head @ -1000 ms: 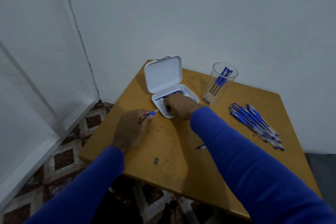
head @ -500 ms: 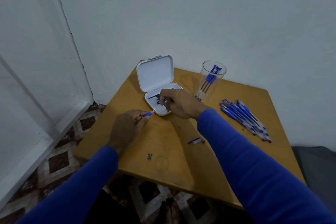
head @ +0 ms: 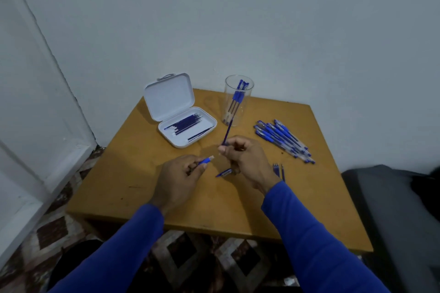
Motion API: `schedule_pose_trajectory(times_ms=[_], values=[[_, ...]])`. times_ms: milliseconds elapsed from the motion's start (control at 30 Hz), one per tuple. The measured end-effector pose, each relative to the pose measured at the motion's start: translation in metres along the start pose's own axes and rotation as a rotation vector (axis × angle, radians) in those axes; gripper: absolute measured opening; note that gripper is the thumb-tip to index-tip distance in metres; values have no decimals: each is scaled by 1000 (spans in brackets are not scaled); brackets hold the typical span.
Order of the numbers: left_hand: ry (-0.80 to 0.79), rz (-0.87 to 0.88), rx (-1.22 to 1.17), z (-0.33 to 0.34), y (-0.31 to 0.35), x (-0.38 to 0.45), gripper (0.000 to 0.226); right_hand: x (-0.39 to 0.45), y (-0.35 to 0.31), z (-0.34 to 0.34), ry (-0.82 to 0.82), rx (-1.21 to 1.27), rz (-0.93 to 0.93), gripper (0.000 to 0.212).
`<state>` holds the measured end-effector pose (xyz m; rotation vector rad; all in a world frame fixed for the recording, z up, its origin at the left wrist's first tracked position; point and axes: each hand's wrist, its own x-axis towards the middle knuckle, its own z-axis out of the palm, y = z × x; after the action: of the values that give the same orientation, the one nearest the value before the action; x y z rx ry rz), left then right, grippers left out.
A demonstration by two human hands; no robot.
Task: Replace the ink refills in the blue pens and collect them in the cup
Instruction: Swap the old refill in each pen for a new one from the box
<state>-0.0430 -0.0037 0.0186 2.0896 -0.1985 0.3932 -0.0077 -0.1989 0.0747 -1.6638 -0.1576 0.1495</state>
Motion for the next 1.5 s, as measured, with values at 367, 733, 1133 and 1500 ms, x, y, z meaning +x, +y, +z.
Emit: schedule_pose_trajectory(times_ms=[367,733,1133,1500], values=[[-78,24,-37,34,21,-13,15,-39,20,-23,167,163,32,18],[-111,69,-54,33,19,-15,16,-47,26,-18,166,163,15,14],[-121,69,-59,30,17,-16,17,-51,26,-13,197,164,18,17],[-132,63,-71,31,15,-15,18,-50,27,-11,203,198,33,16]])
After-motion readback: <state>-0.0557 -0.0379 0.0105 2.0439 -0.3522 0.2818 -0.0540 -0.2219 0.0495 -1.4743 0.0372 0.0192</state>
